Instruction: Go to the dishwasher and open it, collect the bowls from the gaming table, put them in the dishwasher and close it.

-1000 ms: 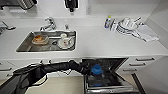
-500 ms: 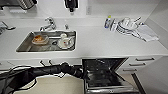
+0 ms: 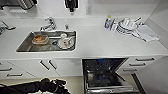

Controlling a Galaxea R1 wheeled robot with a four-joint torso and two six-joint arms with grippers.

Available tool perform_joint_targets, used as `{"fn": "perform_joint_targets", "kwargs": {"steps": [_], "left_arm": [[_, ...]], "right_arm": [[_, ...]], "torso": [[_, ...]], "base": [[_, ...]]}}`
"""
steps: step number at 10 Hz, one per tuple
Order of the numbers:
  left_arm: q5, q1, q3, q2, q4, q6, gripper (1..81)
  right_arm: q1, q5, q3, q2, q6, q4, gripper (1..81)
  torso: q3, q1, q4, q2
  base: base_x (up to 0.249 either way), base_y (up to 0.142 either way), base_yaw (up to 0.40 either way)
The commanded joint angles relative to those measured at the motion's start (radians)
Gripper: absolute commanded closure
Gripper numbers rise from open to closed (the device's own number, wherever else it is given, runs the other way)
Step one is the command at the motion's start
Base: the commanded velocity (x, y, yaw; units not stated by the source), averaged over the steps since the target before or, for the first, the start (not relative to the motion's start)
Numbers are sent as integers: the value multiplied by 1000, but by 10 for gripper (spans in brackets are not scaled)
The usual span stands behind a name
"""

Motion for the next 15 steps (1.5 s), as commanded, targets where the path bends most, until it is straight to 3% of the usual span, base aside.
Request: {"fn": "perform_joint_targets", "kwargs": {"steps": [1,3,5,8,11,12,13,15], "left_arm": [[-213,328,109,-210,266,2,10],[-299,520,27,-190,347,2,10],[-449,672,-113,-114,392,4,10],[-547,836,-265,9,459,4,10],[-587,962,-420,166,527,5,10],[-593,990,-497,240,569,5,10],[-602,1019,-524,262,570,5,10],[-727,1074,-629,296,565,5,10]], "right_arm": [[102,-46,220,-261,63,-2,811],[224,-81,328,-353,111,-7,811],[368,-172,383,-376,131,-2,811],[592,-347,407,-303,143,32,811],[780,-419,418,-260,143,79,811],[852,-463,427,-233,167,88,811],[918,-500,429,-212,185,87,811],[1012,-569,382,-96,246,84,811]], "torso": [[0,0,0,0],[0,0,0,0],[0,0,0,0],[0,0,0,0],[0,0,0,0],[0,0,0,0],[0,0,0,0],[0,0,0,0]], "base": [[0,0,0],[0,0,0],[0,0,0],[0,0,0],[0,0,0],[0,0,0],[0,0,0],[0,0,0]]}}
